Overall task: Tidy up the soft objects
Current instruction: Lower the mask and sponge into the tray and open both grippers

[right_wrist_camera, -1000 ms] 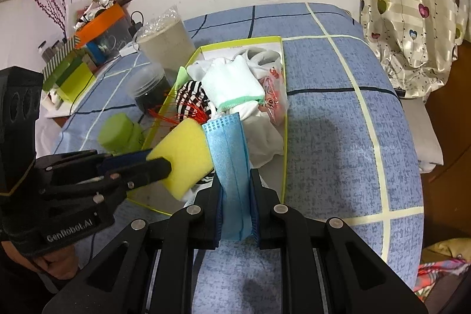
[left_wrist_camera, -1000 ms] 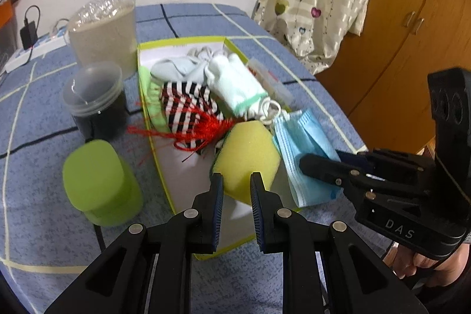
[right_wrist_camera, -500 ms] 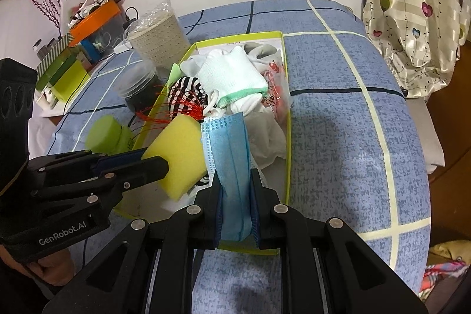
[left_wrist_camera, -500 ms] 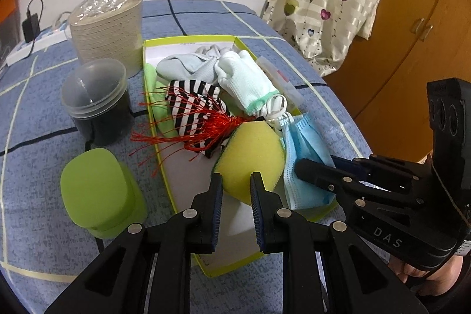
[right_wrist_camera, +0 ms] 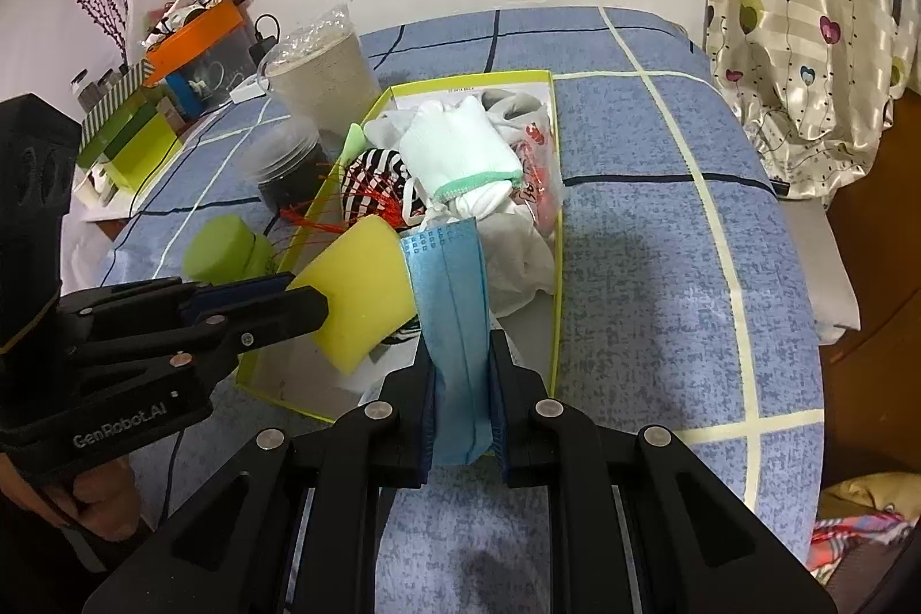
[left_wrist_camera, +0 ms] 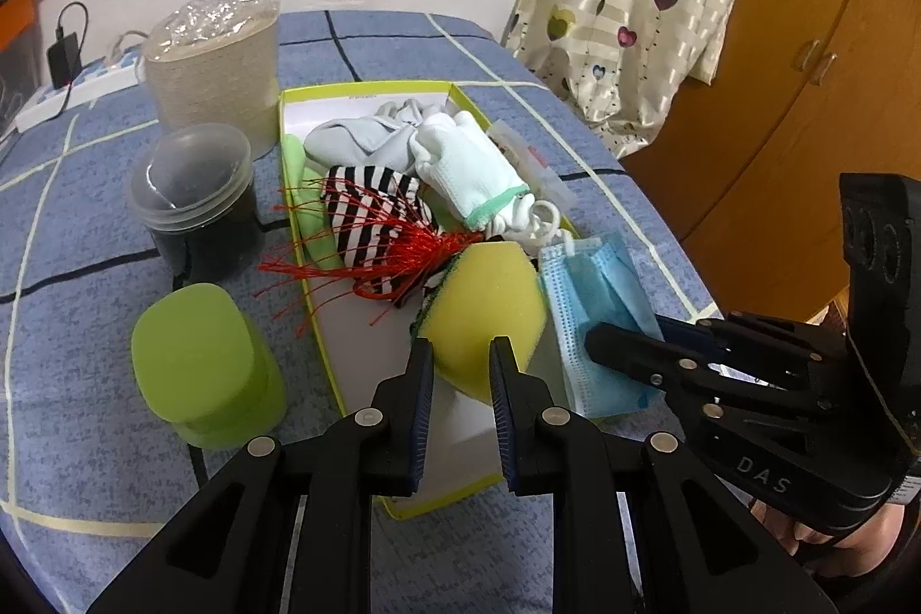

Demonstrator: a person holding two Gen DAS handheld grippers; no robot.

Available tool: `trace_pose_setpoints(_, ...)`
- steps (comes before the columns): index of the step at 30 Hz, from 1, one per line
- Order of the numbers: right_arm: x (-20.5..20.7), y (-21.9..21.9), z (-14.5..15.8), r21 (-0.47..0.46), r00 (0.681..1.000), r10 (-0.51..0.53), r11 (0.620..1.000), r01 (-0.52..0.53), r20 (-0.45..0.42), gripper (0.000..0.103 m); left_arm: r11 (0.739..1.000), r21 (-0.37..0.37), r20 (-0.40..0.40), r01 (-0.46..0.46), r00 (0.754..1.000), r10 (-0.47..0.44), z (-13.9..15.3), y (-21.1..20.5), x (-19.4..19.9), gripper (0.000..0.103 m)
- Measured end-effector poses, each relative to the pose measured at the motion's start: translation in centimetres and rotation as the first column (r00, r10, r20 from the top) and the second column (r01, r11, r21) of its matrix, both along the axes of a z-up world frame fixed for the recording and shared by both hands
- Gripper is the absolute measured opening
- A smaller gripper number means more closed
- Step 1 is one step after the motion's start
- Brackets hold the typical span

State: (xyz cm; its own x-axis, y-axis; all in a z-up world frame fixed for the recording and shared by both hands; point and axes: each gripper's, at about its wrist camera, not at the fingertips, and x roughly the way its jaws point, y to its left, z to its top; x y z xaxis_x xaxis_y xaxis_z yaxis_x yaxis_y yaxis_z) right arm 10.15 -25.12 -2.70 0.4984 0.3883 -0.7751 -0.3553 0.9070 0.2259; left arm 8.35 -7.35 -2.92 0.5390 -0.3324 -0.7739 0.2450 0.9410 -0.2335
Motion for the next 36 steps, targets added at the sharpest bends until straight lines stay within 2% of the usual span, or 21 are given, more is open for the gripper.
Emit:
trace_pose_setpoints(4, 0.2, 0.4, -0.2, -0.012, 1.0, 0.006, 1.0, -0.006, -0.007, 0.02, 1.0, 0.004, -0.004, -0.002, 1.0, 0.002, 0.1, 0.0, 0.0, 0.021)
trace_pose_setpoints(9, -0.4, 0.7, 0.4, -0.032, 0.999, 0.021, 0.999, -0.02, 0.028, 0.032, 1.0, -0.007, 0.021, -0.015, 1.0, 0.015, 0.9, 0.4, -0.3, 0.025)
trace_pose_setpoints(22, -1.4, 0.5, 1.6, -0.012, 0.997, 0.022, 1.0, -0.021, 0.071, 0.032, 1.0, -0.009, 0.06, -0.03, 0.998, 0.031, 1.9, 0.8, -1.0, 0.025)
trace_pose_setpoints(36, -0.9, 0.6, 0.4, -0.011, 0.998, 0.032, 0.999, -0.032, 0.052, 0.034, 1.0, -0.021, 0.089, -0.011, 0.996, 0.012, 2.4, 0.2, -1.3, 0.025)
